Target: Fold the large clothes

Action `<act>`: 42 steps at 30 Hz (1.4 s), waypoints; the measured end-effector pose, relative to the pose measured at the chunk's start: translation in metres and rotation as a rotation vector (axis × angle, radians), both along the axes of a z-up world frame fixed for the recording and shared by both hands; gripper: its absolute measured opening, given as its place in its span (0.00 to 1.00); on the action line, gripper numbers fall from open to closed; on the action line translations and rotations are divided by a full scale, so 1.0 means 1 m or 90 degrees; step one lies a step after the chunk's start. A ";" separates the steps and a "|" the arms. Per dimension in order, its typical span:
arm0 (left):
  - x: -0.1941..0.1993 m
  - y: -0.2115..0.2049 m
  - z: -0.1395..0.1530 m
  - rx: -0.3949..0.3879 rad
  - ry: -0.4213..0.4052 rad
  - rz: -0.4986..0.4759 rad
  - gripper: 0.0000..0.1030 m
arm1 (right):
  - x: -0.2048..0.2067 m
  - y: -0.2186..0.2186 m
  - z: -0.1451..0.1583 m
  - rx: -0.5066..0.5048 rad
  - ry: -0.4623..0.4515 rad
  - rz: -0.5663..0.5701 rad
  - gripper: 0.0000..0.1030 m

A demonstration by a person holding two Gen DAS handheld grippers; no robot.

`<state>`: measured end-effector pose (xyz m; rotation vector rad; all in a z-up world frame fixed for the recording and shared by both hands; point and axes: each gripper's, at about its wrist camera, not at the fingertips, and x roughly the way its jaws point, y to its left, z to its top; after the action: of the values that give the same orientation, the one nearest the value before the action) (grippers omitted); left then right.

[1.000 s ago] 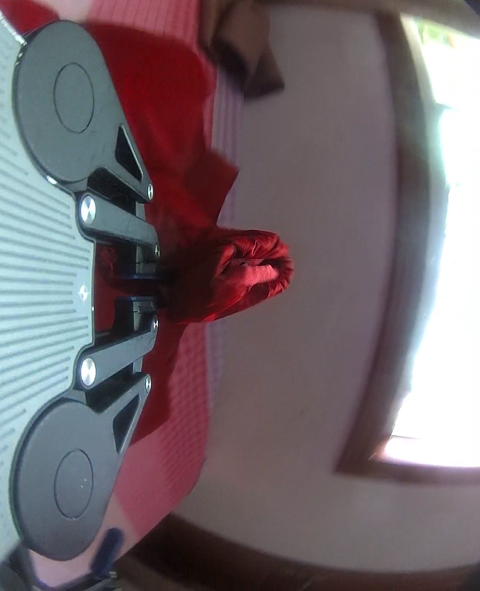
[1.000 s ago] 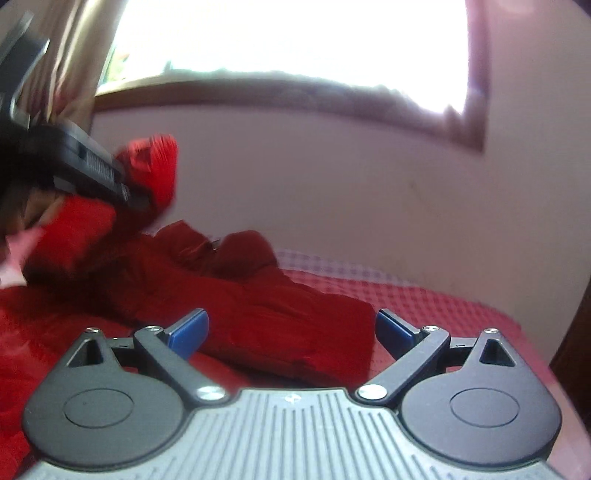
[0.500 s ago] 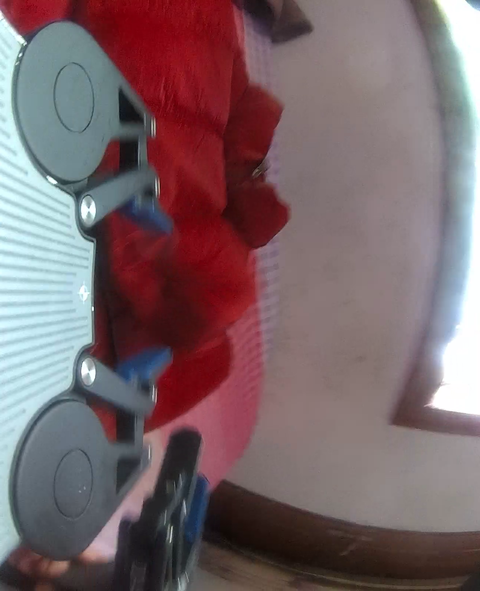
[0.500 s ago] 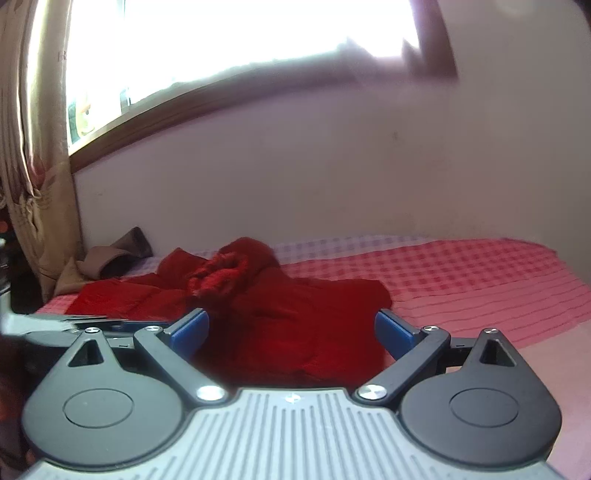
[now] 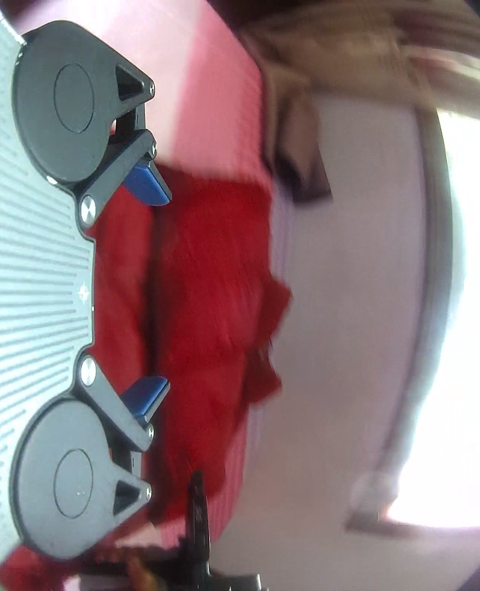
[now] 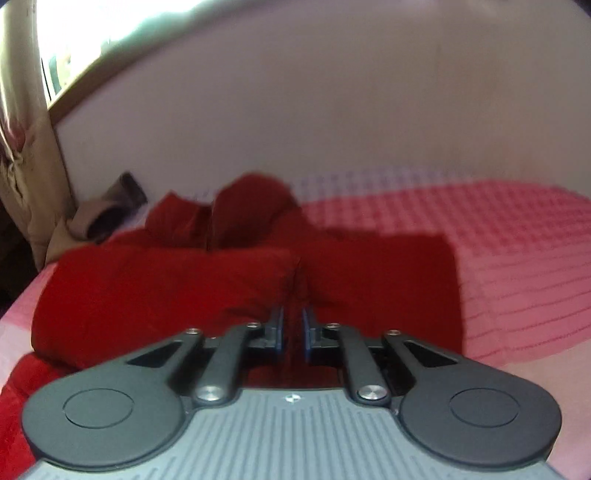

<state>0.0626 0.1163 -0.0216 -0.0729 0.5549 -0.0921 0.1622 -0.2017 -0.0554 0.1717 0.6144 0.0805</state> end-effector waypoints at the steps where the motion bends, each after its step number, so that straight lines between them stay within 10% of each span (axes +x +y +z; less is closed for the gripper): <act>1: -0.007 0.011 -0.002 0.005 0.005 0.015 0.95 | -0.002 0.001 -0.001 -0.019 -0.006 -0.004 0.06; 6: -0.030 0.047 -0.011 0.045 0.027 0.064 0.95 | 0.009 0.000 -0.017 -0.113 0.025 -0.037 0.01; 13: -0.056 0.074 -0.016 0.041 0.045 0.060 1.00 | -0.057 -0.028 0.016 0.002 -0.038 -0.066 0.07; 15: -0.063 0.079 -0.016 0.033 0.046 0.054 1.00 | -0.092 -0.031 0.022 0.003 -0.041 -0.028 0.22; 17: -0.072 0.088 -0.019 0.018 0.052 0.048 1.00 | -0.136 -0.037 0.023 0.016 -0.040 -0.001 0.79; 19: -0.078 0.099 -0.024 -0.017 0.081 0.035 1.00 | -0.182 -0.043 0.019 0.023 -0.052 0.007 0.98; 28: -0.119 0.144 -0.049 -0.157 0.145 0.022 1.00 | -0.311 -0.060 -0.023 0.062 -0.033 -0.052 0.98; 37: -0.136 0.154 -0.107 -0.325 0.223 -0.081 1.00 | -0.313 -0.057 -0.059 0.236 -0.009 -0.039 0.98; 39: -0.136 0.150 -0.113 -0.346 0.230 -0.097 0.95 | -0.303 -0.054 -0.065 0.259 0.017 -0.025 0.79; 42: -0.144 0.136 -0.102 -0.286 0.189 -0.140 0.56 | -0.294 -0.046 -0.069 0.258 0.040 -0.017 0.39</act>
<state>-0.0813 0.2525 -0.1234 -0.4693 0.8297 -0.4245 -0.1323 -0.2482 -0.1243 0.5767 0.6530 0.1745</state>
